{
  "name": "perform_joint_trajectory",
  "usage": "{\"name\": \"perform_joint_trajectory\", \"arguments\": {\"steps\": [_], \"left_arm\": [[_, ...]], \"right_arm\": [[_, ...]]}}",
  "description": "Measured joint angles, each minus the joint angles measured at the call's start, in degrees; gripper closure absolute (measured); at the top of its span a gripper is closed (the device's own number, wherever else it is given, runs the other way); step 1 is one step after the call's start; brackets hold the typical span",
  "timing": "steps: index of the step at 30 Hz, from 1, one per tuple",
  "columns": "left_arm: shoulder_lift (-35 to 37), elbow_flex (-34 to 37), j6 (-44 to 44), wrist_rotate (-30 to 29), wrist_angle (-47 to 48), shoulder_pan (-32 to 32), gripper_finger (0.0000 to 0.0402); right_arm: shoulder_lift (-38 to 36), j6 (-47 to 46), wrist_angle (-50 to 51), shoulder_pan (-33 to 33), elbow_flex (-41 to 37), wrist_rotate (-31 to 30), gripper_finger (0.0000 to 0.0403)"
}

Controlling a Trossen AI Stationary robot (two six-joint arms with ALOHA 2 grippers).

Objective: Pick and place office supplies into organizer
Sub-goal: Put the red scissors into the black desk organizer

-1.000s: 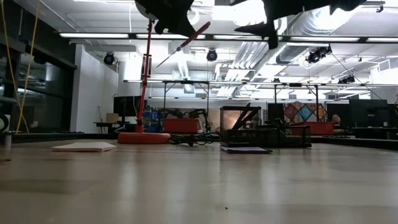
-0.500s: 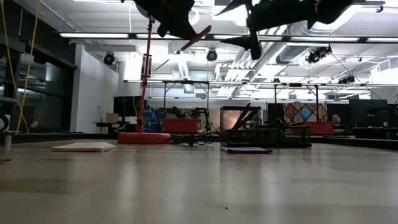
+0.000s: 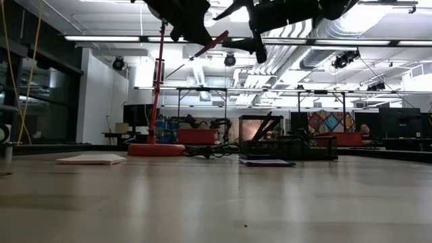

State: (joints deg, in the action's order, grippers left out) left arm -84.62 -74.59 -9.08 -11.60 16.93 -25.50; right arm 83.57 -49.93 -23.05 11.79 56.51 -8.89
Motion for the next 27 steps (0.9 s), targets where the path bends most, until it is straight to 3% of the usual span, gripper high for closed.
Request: {"name": "perform_joint_trajectory", "arguments": {"steps": [6,13,17,27], "left_arm": [[0.0,0.0,-0.1,-0.4,-0.2,0.0,0.0397],[0.0,0.0,0.0,-0.6,-0.1,0.0,0.0384],[0.0,0.0,3.5,3.5,-0.3,-0.1,0.0344],[4.2,0.0,4.5,8.8,6.7,-1.6,0.0264]], "right_arm": [[-0.2,-1.7,1.9,0.6,0.1,3.5,0.0199],[-0.2,-1.2,3.1,1.1,0.1,6.7,0.0381],[-1.2,-0.9,5.2,1.1,0.1,5.9,0.0385],[-12.6,8.4,27.0,3.7,0.1,0.6,0.0395]]}}
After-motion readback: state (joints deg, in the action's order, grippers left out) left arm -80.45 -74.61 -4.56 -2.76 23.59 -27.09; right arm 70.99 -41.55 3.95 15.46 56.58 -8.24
